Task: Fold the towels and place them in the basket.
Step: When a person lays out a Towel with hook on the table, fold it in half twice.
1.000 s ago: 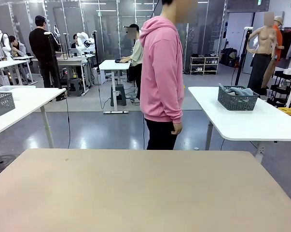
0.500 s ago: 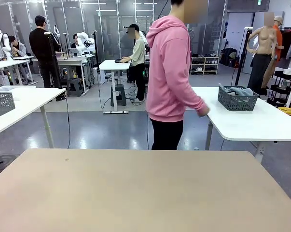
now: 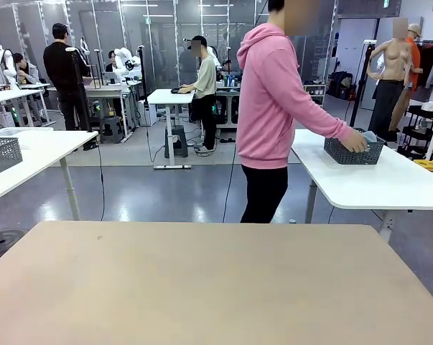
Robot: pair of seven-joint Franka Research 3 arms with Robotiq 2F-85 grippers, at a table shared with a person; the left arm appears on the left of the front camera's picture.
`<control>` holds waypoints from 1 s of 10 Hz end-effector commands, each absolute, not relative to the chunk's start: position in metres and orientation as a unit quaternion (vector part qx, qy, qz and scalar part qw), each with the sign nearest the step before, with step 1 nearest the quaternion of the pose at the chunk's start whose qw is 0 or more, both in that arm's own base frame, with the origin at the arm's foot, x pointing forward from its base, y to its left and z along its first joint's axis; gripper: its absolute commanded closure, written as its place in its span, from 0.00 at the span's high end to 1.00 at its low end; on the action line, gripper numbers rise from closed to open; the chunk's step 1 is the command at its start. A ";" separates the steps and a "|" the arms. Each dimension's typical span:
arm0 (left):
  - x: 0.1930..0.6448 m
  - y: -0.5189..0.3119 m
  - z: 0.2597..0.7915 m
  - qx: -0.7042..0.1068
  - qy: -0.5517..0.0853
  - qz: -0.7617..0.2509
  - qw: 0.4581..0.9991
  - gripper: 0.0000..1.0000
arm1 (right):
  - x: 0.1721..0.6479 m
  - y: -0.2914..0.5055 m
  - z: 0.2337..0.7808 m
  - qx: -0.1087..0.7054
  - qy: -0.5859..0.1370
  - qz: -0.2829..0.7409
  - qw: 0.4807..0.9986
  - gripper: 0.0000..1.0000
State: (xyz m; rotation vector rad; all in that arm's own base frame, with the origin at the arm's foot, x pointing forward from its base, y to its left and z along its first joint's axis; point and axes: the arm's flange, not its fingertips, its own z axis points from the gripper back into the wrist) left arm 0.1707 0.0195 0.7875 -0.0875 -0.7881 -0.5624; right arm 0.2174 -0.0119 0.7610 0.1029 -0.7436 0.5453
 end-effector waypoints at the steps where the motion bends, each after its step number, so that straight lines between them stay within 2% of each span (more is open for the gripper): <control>1: 0.171 0.019 0.789 -0.042 -0.380 -0.272 0.883 1.00 | 0.218 -0.012 0.761 0.053 -0.359 0.266 0.893 1.00; 10: 0.171 0.019 0.789 -0.042 -0.380 -0.272 0.883 1.00 | 0.218 -0.012 0.761 0.053 -0.359 0.266 0.893 1.00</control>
